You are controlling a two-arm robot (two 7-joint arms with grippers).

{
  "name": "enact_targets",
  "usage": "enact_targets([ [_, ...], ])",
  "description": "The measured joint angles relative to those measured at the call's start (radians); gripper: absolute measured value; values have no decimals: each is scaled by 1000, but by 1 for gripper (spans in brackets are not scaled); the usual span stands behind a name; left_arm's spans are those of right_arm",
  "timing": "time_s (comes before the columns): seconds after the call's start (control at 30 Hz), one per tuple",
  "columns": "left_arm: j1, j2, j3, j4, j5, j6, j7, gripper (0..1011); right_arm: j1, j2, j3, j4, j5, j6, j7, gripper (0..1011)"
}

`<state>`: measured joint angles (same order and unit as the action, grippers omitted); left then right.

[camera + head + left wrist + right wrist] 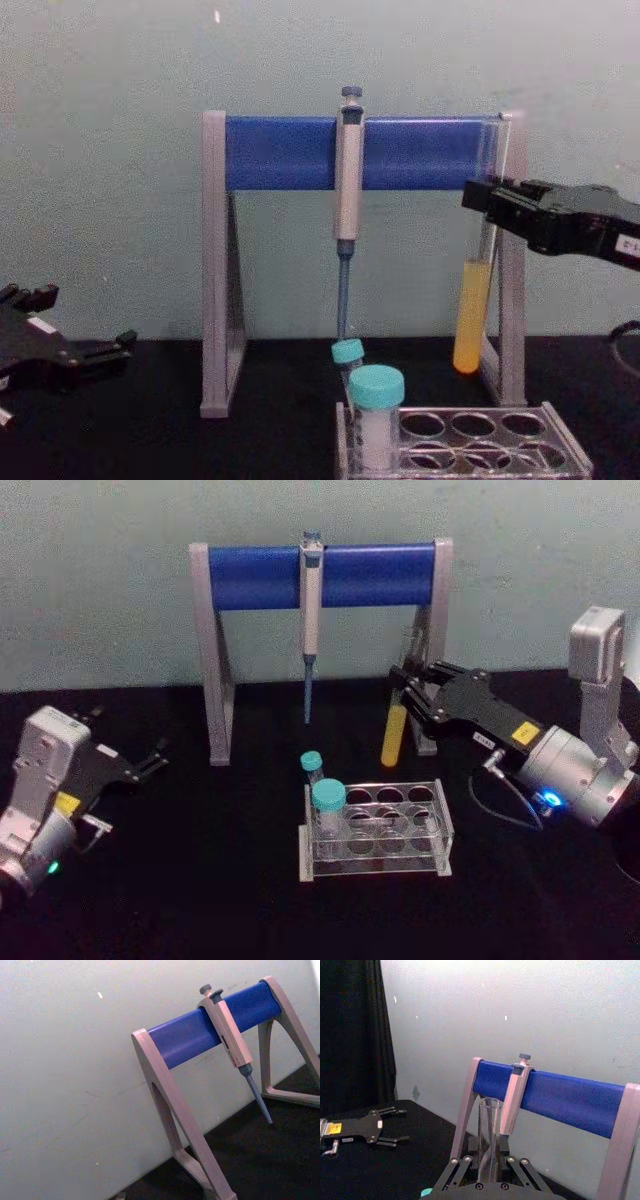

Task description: Pick up the test tube from the test tube rack, shake it, then place it back into the test tube rack.

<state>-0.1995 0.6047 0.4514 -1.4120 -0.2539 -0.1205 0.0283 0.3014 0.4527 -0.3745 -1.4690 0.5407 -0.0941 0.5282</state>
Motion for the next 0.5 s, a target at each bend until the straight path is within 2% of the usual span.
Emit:
enact_targets([
  [0.17, 0, 0, 0, 0, 0, 0, 0, 1001, 3, -7, -4, 6, -11, -17, 8, 229],
  [0.23, 0, 0, 0, 0, 0, 0, 0, 1001, 6, -10, -7, 13, -8, -28, 33, 229],
  [0.5, 0, 0, 0, 0, 0, 0, 0, 1001, 12, 8, -13, 27, 55, -52, 145, 229],
])
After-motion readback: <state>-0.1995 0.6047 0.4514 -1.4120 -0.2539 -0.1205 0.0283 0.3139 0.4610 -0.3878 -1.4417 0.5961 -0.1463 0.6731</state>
